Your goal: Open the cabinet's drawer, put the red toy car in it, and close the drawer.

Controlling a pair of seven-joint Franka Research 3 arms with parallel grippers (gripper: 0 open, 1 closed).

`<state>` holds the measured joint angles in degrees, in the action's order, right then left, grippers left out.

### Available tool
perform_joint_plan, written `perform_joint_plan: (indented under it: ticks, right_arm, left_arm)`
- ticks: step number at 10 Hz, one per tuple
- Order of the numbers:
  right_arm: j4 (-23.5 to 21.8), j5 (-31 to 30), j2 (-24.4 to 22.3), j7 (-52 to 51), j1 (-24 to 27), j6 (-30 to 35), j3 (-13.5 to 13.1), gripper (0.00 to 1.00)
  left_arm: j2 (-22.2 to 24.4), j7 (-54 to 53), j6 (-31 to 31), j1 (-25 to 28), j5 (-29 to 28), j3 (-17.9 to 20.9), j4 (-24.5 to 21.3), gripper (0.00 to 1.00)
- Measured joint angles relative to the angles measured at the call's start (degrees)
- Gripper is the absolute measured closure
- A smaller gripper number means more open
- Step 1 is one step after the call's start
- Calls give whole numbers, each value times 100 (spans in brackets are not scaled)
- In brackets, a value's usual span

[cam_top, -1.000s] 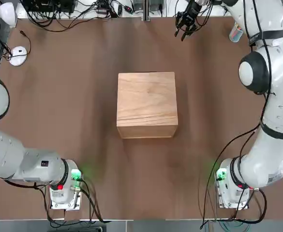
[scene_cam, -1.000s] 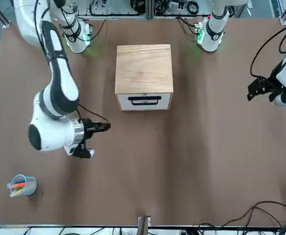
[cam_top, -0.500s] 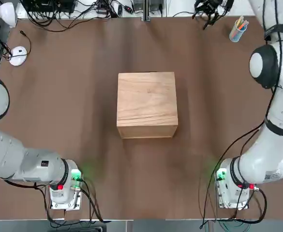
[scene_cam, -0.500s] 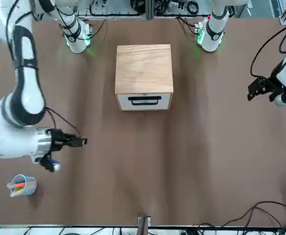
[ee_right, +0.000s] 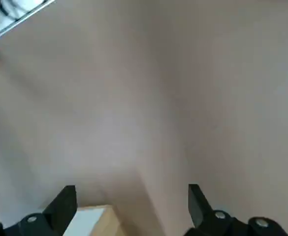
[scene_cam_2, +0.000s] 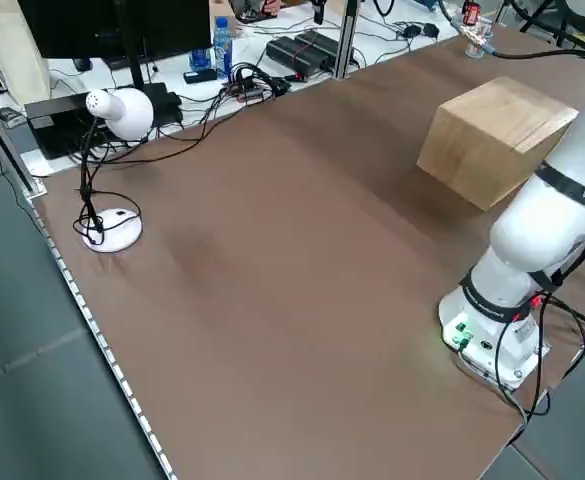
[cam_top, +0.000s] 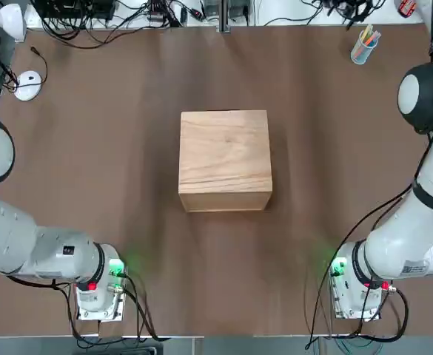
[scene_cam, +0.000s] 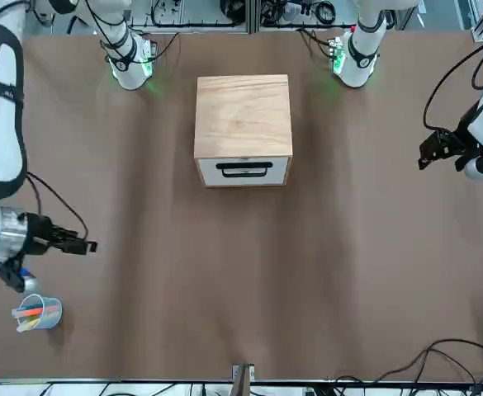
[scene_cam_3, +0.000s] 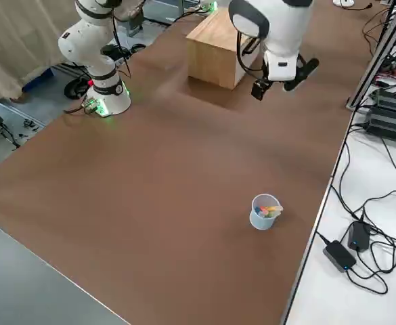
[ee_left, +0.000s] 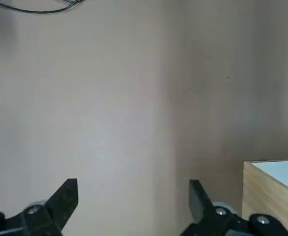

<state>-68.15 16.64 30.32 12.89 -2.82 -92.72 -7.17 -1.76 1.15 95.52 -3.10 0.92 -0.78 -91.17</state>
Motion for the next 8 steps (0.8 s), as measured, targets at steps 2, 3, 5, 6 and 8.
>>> perform_joint_plan:
  ticks: [2, 3, 5, 6, 8]
  right_arm:
    - [8, -582, -443, 1, -2, -3, -7, 0]
    - [-29, -646, -703, 6, -1, -46, -11, 0]
    - [-436, -671, -1342, 6, 24, -190, -40, 0]
    - [-686, -672, -1647, 5, 36, -206, -45, 0]
    - [-1132, -673, -2235, 6, 41, -101, -44, 0]
  left_arm:
    - [0, 0, 0, 1, 0, 1, 3, 1]
    - [0, 2, 0, 2, 0, 2, 4, 1]
    - [-1, 3, 0, 3, 0, 5, 6, 1]
    - [-1, 3, 0, 4, 0, 7, 6, 1]
    - [-2, 6, 0, 5, 0, 10, 7, 1]
